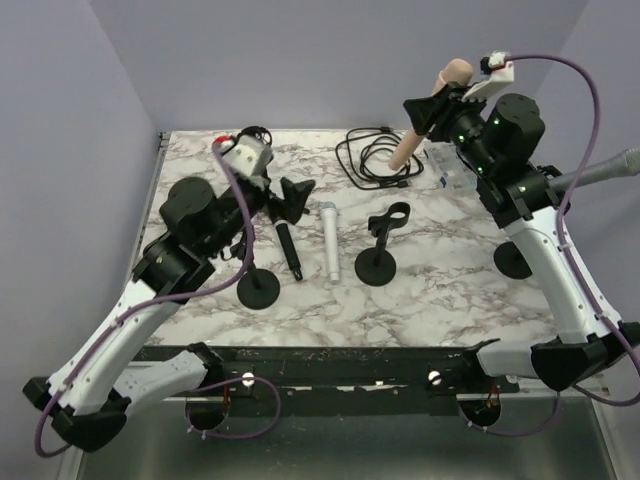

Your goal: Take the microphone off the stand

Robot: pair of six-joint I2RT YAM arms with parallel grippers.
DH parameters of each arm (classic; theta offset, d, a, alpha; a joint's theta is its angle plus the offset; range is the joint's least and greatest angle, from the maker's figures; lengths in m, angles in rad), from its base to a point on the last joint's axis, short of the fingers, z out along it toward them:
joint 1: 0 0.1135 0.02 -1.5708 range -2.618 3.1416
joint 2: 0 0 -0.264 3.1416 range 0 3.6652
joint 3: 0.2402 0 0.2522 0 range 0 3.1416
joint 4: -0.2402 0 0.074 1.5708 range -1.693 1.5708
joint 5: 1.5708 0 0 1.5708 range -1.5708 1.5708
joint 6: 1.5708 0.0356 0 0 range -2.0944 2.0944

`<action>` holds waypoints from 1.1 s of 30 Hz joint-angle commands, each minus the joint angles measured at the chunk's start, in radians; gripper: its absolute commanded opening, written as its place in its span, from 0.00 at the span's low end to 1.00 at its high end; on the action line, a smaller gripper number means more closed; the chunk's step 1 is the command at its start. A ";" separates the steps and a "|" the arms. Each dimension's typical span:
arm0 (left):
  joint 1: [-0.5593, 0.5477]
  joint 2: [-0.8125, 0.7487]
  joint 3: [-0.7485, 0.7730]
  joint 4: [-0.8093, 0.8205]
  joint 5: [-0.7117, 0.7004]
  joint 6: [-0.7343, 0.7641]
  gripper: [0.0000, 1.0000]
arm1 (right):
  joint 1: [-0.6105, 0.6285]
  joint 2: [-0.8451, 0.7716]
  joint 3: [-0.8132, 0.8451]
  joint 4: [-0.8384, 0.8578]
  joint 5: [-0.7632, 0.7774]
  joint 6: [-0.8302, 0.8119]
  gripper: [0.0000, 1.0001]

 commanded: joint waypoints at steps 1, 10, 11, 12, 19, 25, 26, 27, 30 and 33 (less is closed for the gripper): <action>0.072 -0.249 -0.296 0.231 -0.261 0.109 0.99 | 0.104 0.089 0.069 0.005 -0.047 0.067 0.01; 0.070 -0.434 -0.514 0.445 -0.450 0.267 0.98 | 0.256 0.406 0.219 -0.151 -0.056 0.173 0.01; 0.070 -0.436 -0.516 0.449 -0.456 0.275 0.99 | 0.269 0.435 0.228 -0.175 -0.050 0.175 0.01; 0.070 -0.437 -0.517 0.448 -0.465 0.283 0.98 | 0.278 0.475 0.240 -0.202 -0.044 0.177 0.01; 0.068 -0.447 -0.522 0.451 -0.467 0.258 0.98 | 0.340 0.694 0.313 -0.330 -0.049 0.200 0.03; 0.062 -0.449 -0.521 0.446 -0.459 0.244 0.98 | 0.417 0.831 0.385 -0.413 0.049 0.200 0.06; 0.060 -0.449 -0.523 0.447 -0.459 0.243 0.99 | 0.433 0.856 0.404 -0.436 0.100 0.196 0.08; 0.059 -0.452 -0.523 0.446 -0.460 0.242 0.99 | 0.446 0.876 0.421 -0.451 0.130 0.193 0.09; 0.054 -0.458 -0.526 0.448 -0.457 0.240 0.99 | 0.472 0.932 0.466 -0.487 0.187 0.191 0.11; 0.052 -0.457 -0.528 0.451 -0.461 0.244 0.98 | 0.482 0.961 0.468 -0.495 0.238 0.202 0.17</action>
